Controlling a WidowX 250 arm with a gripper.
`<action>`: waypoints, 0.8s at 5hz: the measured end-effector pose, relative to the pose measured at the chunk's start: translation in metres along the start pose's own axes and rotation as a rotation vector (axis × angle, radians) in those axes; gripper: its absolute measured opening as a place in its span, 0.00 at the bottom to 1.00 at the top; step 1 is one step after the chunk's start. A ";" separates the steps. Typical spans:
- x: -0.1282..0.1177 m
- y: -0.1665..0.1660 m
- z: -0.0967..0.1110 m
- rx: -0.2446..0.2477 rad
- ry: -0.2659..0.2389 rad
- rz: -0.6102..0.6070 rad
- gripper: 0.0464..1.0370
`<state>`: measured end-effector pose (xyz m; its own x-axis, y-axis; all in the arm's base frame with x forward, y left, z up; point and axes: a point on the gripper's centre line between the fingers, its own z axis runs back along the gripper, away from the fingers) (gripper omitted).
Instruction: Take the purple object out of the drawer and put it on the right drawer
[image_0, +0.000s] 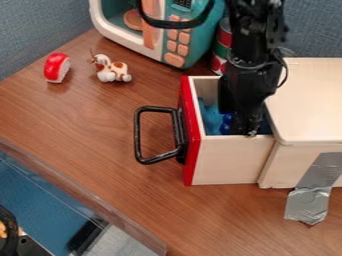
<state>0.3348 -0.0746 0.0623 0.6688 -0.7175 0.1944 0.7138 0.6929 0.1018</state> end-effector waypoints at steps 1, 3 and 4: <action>-0.002 0.002 0.000 -0.012 -0.004 0.013 0.76; -0.009 0.007 0.050 0.008 -0.108 0.039 0.76; -0.029 0.018 0.075 0.034 -0.118 0.097 0.76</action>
<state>0.3121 -0.0360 0.1316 0.7040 -0.6352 0.3178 0.6381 0.7621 0.1097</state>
